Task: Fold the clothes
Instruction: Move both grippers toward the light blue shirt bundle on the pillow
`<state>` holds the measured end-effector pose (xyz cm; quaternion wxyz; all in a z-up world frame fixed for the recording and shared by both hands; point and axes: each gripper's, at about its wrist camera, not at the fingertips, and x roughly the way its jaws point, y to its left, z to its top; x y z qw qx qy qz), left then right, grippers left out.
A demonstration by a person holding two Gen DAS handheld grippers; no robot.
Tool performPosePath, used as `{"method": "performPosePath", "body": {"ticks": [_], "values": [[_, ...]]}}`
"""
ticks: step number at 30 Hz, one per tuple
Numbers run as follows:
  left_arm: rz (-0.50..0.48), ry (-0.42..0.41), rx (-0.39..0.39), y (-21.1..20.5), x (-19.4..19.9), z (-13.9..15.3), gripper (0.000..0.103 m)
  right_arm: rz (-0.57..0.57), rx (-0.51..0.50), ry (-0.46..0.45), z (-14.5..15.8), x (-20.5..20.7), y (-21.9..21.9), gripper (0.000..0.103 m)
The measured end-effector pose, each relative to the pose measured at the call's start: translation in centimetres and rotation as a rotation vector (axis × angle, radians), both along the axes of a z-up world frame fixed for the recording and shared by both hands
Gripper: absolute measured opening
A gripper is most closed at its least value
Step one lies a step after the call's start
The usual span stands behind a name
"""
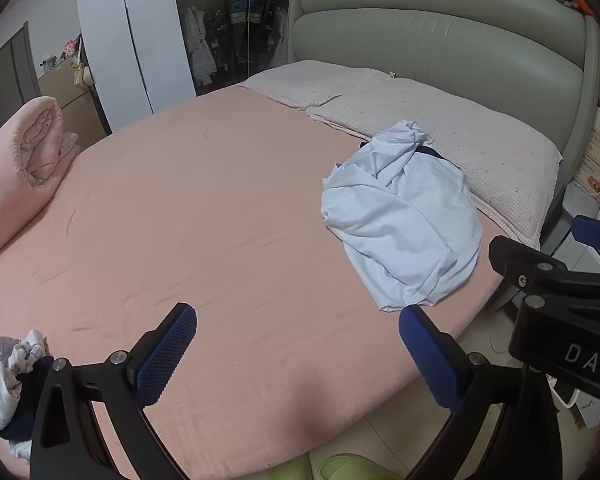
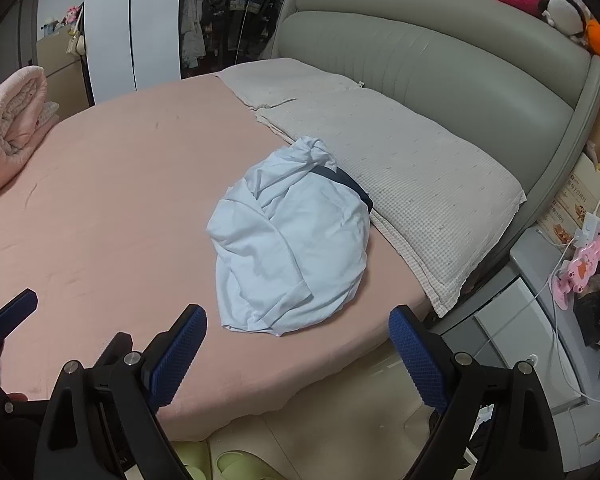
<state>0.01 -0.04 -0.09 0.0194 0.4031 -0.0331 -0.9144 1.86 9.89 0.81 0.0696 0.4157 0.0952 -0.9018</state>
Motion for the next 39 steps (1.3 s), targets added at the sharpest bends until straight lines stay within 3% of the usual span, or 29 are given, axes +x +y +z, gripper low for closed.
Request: {"method": "performPosePath", "body": {"ticks": [4,17,24,31,39], "values": [[0.001,0.008,-0.017,-0.5,0.3,-0.8,0.103,0.005,-0.003,-0.009,0.1,-0.1,0.0,0.093],[-0.011,-0.028,0.036,0.3,0.0,0.3,0.103,0.015,-0.008,-0.01,-0.2,0.0,-0.3,0.093],[0.012,-0.083,0.132,-0.7,-0.2,-0.2,0.103,-0.002,-0.027,-0.002,-0.5,-0.1,0.2,0.093],[0.024,-0.097,0.045,-0.4,-0.9,-1.2,0.103,-0.012,-0.045,0.01,-1.1,-0.6,1.2,0.093],[-0.024,-0.101,0.064,0.2,-0.9,-2.5,0.103,0.028,-0.04,-0.003,-1.8,-1.1,1.2,0.093]]}}
